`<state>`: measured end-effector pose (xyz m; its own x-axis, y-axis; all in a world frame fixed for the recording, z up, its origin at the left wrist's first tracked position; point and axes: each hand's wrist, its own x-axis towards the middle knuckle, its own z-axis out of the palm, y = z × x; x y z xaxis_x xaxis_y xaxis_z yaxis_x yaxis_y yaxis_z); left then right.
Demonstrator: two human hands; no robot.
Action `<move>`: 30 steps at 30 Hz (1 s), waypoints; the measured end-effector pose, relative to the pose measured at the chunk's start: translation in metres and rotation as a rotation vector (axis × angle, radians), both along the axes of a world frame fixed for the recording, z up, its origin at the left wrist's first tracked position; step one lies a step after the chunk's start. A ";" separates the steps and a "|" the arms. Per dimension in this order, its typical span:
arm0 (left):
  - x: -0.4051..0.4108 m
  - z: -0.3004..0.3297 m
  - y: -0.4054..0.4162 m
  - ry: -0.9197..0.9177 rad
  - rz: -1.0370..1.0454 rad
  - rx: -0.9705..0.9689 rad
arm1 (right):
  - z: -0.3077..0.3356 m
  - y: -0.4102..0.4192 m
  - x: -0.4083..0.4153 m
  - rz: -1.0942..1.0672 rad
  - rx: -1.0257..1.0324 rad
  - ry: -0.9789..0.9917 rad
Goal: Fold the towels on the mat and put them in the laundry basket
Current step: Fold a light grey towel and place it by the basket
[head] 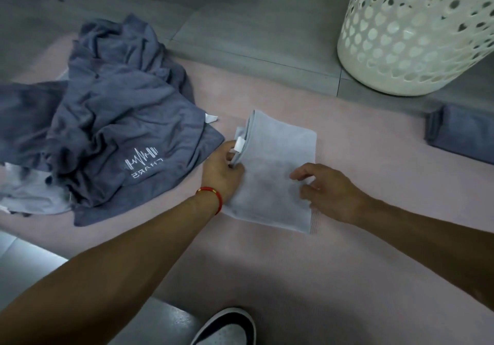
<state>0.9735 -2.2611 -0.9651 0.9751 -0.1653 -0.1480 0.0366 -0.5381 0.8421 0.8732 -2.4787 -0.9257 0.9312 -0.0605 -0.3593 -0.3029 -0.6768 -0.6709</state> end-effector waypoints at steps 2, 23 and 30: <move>0.000 -0.005 0.011 -0.029 0.001 0.160 | -0.005 -0.010 -0.004 0.027 -0.057 -0.019; -0.019 -0.012 0.029 0.127 -0.065 0.512 | -0.041 -0.034 0.099 -0.276 -0.052 0.027; -0.006 -0.011 0.023 0.301 -0.066 0.501 | -0.061 -0.053 0.122 -0.413 0.103 0.113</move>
<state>0.9680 -2.2381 -0.9760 0.8683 -0.0624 -0.4921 0.1877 -0.8770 0.4424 0.9953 -2.5315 -0.9869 0.7910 -0.3779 -0.4812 -0.6093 -0.4151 -0.6756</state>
